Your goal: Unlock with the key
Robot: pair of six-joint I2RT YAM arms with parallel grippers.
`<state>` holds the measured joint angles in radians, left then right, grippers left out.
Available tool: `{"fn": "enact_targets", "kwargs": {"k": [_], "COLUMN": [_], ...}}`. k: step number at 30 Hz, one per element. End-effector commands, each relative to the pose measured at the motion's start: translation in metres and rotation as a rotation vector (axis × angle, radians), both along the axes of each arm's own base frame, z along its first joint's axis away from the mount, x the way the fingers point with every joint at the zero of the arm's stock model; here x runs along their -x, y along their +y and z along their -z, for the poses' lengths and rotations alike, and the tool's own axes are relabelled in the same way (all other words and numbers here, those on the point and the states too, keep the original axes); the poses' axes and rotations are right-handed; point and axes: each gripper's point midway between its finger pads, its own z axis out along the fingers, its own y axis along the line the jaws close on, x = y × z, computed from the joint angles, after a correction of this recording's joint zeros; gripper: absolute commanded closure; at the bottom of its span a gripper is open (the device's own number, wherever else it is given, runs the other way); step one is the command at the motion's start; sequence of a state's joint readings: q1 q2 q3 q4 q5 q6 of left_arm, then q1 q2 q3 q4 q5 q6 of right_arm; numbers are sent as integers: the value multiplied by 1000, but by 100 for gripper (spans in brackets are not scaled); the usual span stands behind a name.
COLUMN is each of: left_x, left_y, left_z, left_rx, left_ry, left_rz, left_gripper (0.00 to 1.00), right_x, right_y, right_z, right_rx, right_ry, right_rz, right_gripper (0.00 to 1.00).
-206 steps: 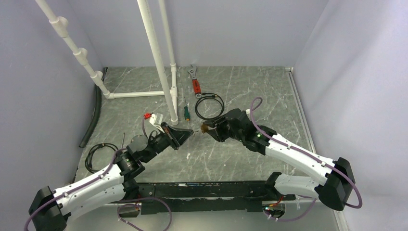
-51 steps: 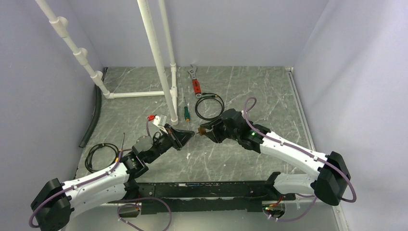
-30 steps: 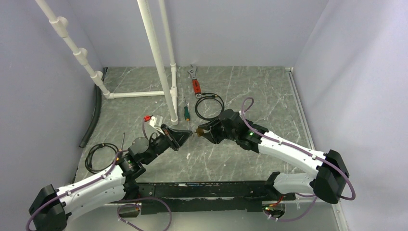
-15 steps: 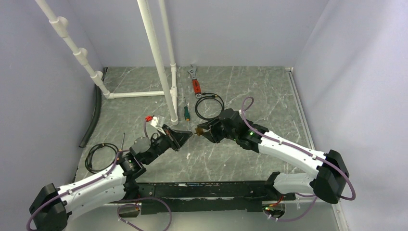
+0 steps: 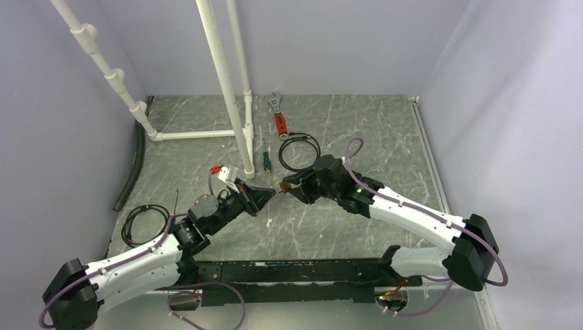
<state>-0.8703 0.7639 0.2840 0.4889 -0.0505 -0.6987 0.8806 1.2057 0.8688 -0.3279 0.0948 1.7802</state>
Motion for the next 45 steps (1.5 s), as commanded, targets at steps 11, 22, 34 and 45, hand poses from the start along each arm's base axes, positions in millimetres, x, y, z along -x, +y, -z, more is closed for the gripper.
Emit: {"fn": "enact_targets", "kwargs": {"k": [11, 22, 34, 45], "left_x": [-5, -7, -9, -8], "left_y": [2, 3, 6, 9], "left_z": [-23, -20, -23, -23], "left_rx": [25, 17, 11, 15], "left_ry": [-59, -57, -67, -66], "left_rz": [-24, -42, -54, -61], "left_gripper": [100, 100, 100, 100], "right_x": [-2, 1, 3, 2], "right_y": [18, 22, 22, 19], "right_z": [-30, -30, -24, -24], "right_rx": [-81, -81, -67, -68], "right_ry": [-55, -57, -41, -24], "right_rz": [-46, -66, -62, -32], "right_gripper": [100, 100, 100, 100]}}
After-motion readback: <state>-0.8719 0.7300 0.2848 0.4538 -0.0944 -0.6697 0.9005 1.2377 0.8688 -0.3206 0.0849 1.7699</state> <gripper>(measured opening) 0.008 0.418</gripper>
